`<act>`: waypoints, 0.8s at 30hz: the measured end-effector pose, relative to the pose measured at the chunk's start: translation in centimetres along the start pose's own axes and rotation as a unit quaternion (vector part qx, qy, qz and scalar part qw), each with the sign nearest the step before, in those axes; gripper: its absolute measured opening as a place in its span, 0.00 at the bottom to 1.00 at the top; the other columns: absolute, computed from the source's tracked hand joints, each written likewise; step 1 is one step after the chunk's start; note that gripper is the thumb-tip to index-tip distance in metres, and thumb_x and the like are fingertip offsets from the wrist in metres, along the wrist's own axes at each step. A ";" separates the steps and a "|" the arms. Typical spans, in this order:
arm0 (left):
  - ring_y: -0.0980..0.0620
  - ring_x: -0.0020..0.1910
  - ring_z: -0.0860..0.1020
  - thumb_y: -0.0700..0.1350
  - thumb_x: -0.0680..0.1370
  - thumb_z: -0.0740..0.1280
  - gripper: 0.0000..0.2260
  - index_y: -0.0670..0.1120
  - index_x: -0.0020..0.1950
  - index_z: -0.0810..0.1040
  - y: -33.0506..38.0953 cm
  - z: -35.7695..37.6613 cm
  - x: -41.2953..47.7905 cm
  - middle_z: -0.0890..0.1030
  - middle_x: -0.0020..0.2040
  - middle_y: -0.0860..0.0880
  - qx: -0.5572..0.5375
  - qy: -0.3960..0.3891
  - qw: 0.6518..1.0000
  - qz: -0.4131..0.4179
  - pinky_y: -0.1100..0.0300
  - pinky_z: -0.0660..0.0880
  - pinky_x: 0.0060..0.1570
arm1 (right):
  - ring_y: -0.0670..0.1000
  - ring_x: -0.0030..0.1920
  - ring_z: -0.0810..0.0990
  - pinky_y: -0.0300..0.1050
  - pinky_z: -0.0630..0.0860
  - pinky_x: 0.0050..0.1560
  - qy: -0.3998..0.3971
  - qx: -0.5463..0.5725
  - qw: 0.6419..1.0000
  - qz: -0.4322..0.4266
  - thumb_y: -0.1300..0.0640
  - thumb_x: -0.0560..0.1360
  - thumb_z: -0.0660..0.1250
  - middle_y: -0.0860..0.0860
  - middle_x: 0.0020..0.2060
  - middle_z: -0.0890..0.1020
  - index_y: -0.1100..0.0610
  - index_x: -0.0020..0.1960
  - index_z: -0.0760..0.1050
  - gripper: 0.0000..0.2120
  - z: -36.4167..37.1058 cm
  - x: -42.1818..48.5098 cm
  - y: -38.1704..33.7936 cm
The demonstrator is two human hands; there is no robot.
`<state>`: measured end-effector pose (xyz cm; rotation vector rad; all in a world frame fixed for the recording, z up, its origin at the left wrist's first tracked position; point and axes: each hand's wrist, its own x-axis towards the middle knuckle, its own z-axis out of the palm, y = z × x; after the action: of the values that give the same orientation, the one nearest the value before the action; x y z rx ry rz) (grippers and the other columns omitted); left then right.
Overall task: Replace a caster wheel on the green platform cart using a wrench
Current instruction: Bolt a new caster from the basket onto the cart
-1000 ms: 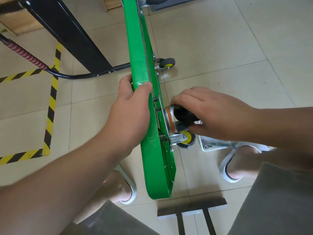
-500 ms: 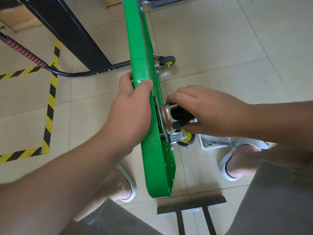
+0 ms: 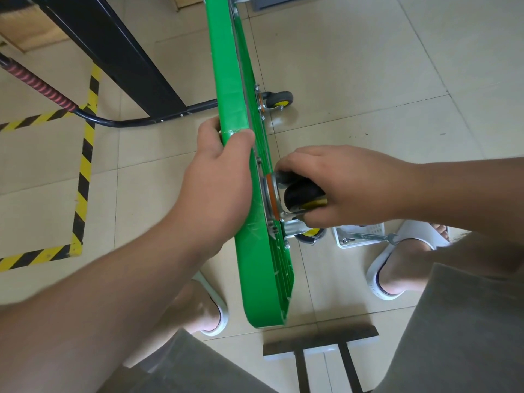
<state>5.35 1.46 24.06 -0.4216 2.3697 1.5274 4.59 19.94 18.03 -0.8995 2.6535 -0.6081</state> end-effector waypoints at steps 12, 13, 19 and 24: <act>0.49 0.46 0.83 0.55 0.84 0.60 0.04 0.59 0.56 0.67 0.2 0.1 -0.2 0.81 0.47 0.52 0.027 0.021 0.999 0.013 0.41 0.82 0.52 | 0.53 0.48 0.79 0.54 0.80 0.46 -0.020 0.002 1.000 0.014 0.41 0.69 0.67 0.48 0.51 0.77 0.50 0.65 0.71 0.28 0.1 0.2 -0.7; 0.50 0.45 0.83 0.55 0.84 0.60 0.05 0.57 0.57 0.67 0.2 0.1 -0.2 0.81 0.47 0.52 0.038 0.023 0.999 0.016 0.42 0.82 0.51 | 0.53 0.48 0.79 0.55 0.80 0.45 -0.021 0.003 1.000 0.013 0.39 0.68 0.65 0.48 0.50 0.77 0.50 0.64 0.71 0.27 0.0 0.2 -0.8; 0.53 0.38 0.79 0.56 0.84 0.60 0.09 0.53 0.60 0.68 0.6 -0.1 -0.3 0.79 0.43 0.52 0.099 0.029 0.994 0.032 0.50 0.80 0.43 | 0.53 0.43 0.78 0.55 0.80 0.42 -0.028 0.001 0.999 0.015 0.36 0.65 0.61 0.47 0.45 0.76 0.50 0.55 0.71 0.25 -0.4 0.4 -1.2; 0.51 0.45 0.82 0.52 0.81 0.67 0.11 0.54 0.59 0.68 0.8 -0.4 -0.6 0.81 0.47 0.53 0.114 0.017 0.993 0.028 0.45 0.82 0.50 | 0.53 0.43 0.79 0.55 0.80 0.43 -0.032 0.000 0.999 0.017 0.36 0.66 0.62 0.48 0.45 0.77 0.50 0.56 0.72 0.25 -0.5 0.4 -1.3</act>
<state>5.54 1.46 25.09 -0.3341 2.5650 1.2594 4.77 18.91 18.99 -0.8587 2.6051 -0.5622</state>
